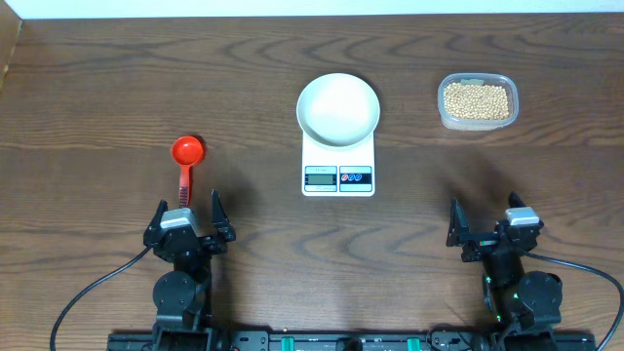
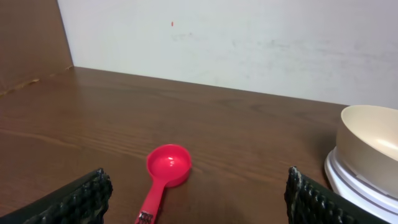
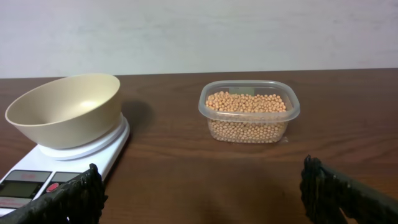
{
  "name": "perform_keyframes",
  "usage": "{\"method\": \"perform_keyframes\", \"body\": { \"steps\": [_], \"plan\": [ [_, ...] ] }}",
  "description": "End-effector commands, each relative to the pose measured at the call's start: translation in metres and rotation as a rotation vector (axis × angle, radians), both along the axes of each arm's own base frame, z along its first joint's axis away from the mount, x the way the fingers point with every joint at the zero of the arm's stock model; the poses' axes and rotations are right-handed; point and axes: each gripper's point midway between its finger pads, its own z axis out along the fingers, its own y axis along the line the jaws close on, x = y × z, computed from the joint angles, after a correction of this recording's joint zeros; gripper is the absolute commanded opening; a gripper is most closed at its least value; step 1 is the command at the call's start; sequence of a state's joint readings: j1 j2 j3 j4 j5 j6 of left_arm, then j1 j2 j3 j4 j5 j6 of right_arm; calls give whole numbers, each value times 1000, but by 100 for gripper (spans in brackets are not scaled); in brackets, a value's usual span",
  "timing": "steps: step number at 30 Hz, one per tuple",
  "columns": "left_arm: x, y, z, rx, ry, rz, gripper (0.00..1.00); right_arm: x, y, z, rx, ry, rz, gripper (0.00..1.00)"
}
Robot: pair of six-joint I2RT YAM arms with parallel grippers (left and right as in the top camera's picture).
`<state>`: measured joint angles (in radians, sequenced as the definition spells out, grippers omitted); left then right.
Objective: Scoop item into bowl and weigh 50g on scale
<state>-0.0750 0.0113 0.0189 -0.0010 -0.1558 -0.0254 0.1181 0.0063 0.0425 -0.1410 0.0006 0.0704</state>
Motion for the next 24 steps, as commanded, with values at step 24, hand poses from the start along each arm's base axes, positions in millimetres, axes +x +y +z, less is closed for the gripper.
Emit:
{"method": "perform_keyframes", "body": {
  "steps": [24],
  "plan": [
    [54,-21,95,33,303,-103,91,1,-3,-3,-9,4,-13,99]
  ]
}}
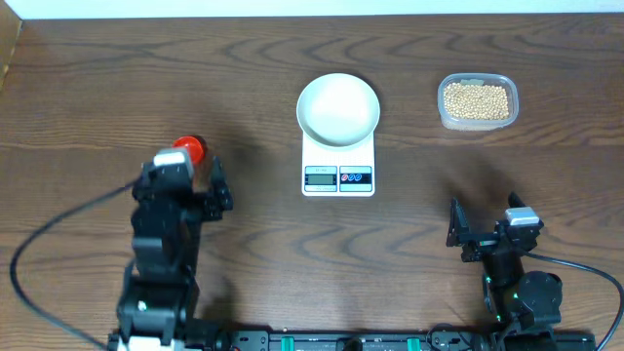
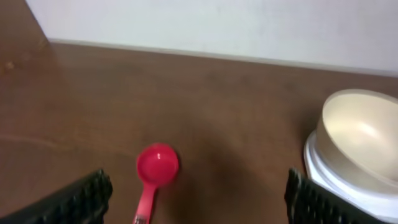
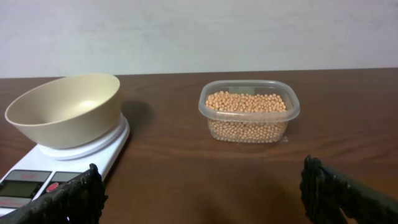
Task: Scoop item into bowl and weigh 50g on scale
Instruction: 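Reach the left gripper down to the red scoop's handle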
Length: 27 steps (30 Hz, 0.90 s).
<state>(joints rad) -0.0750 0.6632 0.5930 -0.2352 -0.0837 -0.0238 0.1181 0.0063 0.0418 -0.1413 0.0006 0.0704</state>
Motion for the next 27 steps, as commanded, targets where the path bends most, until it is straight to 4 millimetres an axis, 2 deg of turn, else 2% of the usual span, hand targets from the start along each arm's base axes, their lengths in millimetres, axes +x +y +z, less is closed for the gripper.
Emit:
{"method": "perform_keyframes", "body": {
  "steps": [1,7,10,16,20,23,25,27],
  "plan": [
    [13,-5,33,19,9,-33,91,1,-3,-2,-9,2,-13,99],
    [31,-7,58,-6,175,-63,91,1,-3,-2,-9,2,-13,99],
    [40,-7,64,-45,261,-83,91,1,-3,-2,-9,2,-14,99],
    [58,-12,63,-222,443,-180,91,1,-3,-2,-9,2,-13,99],
    [76,-26,69,-319,415,-268,91,1,-3,-2,-9,2,-13,99],
    [76,-35,65,-410,445,-273,91,1,-3,-2,-9,2,-13,99],
    [77,-30,61,-394,456,-247,91,1,-3,-2,-9,2,-13,99],
    [77,-16,50,-351,487,-171,91,1,-3,-2,-9,2,-13,99]
  ]
}}
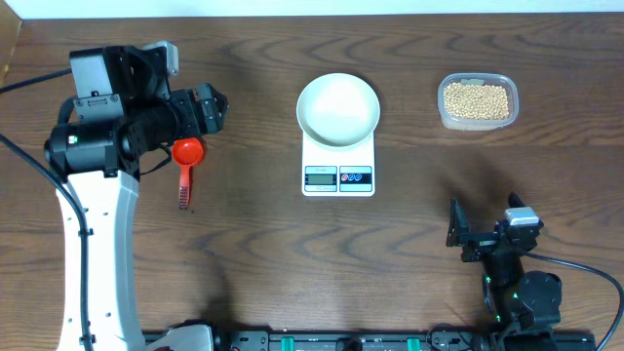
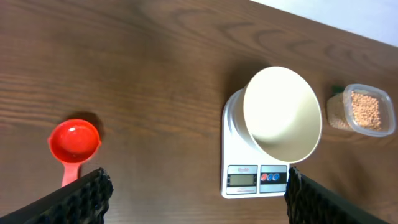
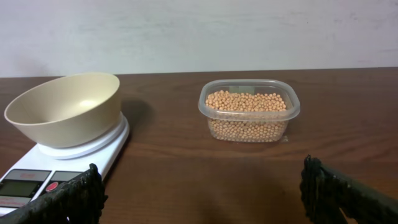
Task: Scoop item into bowl and weigh 50g on scale
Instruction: 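Reach the left gripper down to the red scoop's handle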
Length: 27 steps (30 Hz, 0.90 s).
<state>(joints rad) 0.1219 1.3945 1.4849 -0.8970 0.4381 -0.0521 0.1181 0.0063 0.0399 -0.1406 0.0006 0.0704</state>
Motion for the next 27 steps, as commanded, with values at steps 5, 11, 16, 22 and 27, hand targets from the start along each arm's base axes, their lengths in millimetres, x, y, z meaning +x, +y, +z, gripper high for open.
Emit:
{"method": "perform_keyframes", "body": {
  "steps": [5,11,16,22,27],
  "plan": [
    [-23,52,-55,161,276,194,91,0,-3,-2,-9,1,-13,99],
    [-11,93,-93,140,371,285,89,0,-3,-2,-9,1,-13,99],
    [10,122,-131,208,418,330,88,0,-3,-2,-9,1,-13,99],
    [13,126,-182,237,538,274,80,0,-3,-2,-9,1,-13,99],
    [15,132,-209,256,581,223,78,0,-3,-2,-9,1,-13,99]
  ]
}}
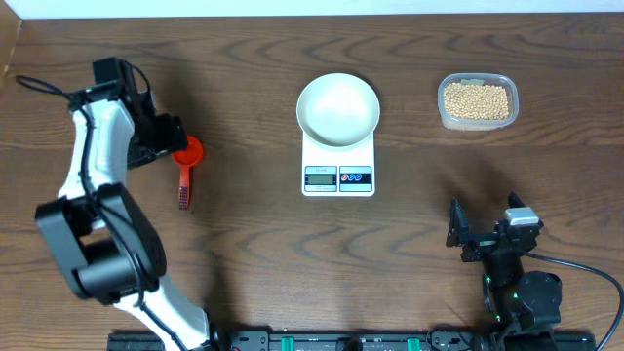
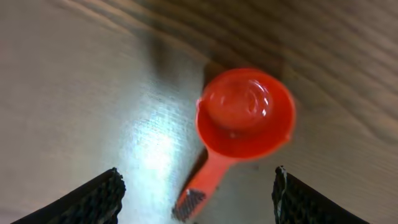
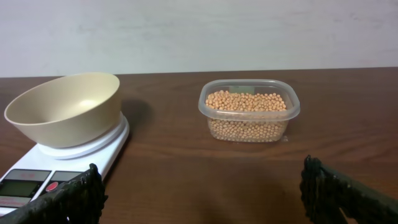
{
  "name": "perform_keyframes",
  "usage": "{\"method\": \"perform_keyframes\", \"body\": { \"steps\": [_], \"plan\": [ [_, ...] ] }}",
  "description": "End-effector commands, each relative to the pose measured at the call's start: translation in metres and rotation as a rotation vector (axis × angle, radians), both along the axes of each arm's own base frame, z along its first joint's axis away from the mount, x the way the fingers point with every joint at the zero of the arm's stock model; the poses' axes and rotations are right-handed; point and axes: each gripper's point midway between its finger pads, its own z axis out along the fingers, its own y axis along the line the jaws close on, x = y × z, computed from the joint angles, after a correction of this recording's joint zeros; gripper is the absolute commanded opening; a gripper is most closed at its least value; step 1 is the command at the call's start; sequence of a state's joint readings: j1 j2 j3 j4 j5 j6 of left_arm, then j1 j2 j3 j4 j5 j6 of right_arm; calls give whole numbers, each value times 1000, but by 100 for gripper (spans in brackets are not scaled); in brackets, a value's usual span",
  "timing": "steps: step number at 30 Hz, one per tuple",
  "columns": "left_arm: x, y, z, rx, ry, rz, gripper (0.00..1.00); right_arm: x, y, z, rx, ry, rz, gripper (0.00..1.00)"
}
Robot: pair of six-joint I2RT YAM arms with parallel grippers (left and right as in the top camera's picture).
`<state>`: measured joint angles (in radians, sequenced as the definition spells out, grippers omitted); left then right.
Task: Scoop item into bowl and weigh 50g on scale
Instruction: 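Reach the left gripper down to the red scoop's handle, then grasp the red scoop with the left gripper and lift it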
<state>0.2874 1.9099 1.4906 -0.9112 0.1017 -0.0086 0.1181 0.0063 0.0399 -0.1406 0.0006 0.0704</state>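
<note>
A red scoop [image 1: 187, 153] lies on the table at the left, with its handle [image 2: 205, 183] pointing toward the front edge. My left gripper [image 1: 168, 144] hangs open just above it, looking straight down, and the scoop's cup [image 2: 245, 115] shows ahead of the fingers [image 2: 93, 200]. The cream bowl [image 1: 337, 107] stands empty on the white scale [image 1: 338, 168]. A clear tub of soybeans [image 1: 477, 100] is at the back right. My right gripper [image 1: 485, 219] rests open near the front edge, facing the tub [image 3: 249, 109] and the bowl [image 3: 65, 109].
The left arm [image 1: 93, 166] reaches from the front left up and over to the scoop. The scale's display and buttons [image 1: 337, 176] face the front. A white wall runs along the table's far edge [image 3: 199, 31].
My left gripper has come down from high above the scoop to just over it, and now points straight down. The scoop, bowl, scale and tub have not moved. The right arm is still.
Both grippers rested open at the front edge, the scoop ahead of the left one. The left arm then rose over the scoop, later stood high and looked down on scoop and scale, and is now low over the scoop. The right arm never moved.
</note>
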Motion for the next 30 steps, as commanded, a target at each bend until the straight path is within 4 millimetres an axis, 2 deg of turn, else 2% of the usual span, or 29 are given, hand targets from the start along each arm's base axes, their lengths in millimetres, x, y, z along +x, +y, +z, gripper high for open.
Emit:
{"method": "perform_keyframes", "body": {
  "steps": [1,4,11,13,20,27,30],
  "plan": [
    [2,15,-16,25,13,-29,78,0,-3,-1,-9,1,-14,99],
    [10,21,-23,18,-10,-26,78,0,-3,-2,-9,1,-13,99],
    [15,10,-51,-53,10,-85,73,0,-3,-2,-9,1,-13,99],
    [18,4,-53,-91,-7,-112,69,0,-3,-2,-9,1,-14,99],
    [23,3,-63,-104,-12,-113,50,0,-3,-2,-9,1,-14,99],
    [23,-1,-67,-111,-3,-120,49,0,-3,-2,-9,1,-13,99],
    [23,-4,-67,-111,-2,-126,44,0,-3,-2,-9,1,-13,99]
  ]
}}
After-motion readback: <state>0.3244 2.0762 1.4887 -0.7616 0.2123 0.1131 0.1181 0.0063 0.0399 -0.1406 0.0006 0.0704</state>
